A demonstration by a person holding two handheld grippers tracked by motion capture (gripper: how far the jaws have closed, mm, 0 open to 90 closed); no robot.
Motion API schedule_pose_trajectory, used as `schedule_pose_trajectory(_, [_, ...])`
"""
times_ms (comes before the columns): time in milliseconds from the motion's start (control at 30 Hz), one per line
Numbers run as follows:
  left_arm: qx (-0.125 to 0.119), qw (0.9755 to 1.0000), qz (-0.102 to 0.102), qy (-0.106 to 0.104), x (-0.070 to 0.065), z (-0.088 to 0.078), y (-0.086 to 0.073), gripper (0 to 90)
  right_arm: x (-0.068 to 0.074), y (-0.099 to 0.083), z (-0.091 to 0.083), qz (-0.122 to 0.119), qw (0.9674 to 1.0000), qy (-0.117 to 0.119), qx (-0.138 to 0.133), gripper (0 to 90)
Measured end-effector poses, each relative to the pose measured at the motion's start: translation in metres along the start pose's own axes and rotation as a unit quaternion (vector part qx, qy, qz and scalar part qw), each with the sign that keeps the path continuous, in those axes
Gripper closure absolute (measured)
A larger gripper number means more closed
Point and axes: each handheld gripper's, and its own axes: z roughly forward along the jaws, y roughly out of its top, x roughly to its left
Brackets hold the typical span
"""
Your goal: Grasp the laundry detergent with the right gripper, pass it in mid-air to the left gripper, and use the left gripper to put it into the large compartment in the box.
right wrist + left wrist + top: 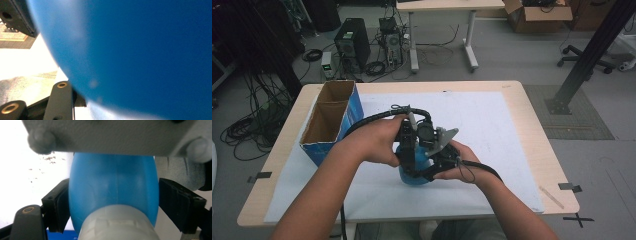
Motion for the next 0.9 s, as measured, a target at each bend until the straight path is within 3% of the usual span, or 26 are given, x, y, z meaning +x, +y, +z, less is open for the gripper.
schedule_pose_trajectory(567, [0.004, 0.9999, -0.003, 0.01, -0.0011, 0.0007, -0.001, 26.6, 0.0011, 0.0011, 0.0007, 0.002, 1.0, 0.0, -0.002, 45.5])
schedule_pose_trajectory(900, [0.004, 0.9997, -0.002, 0.024, -0.0018, -0.0015, -0.0031, 37.7, 0.0026, 0.0034, 0.0017, 0.002, 1.0, 0.002, -0.005, 45.5])
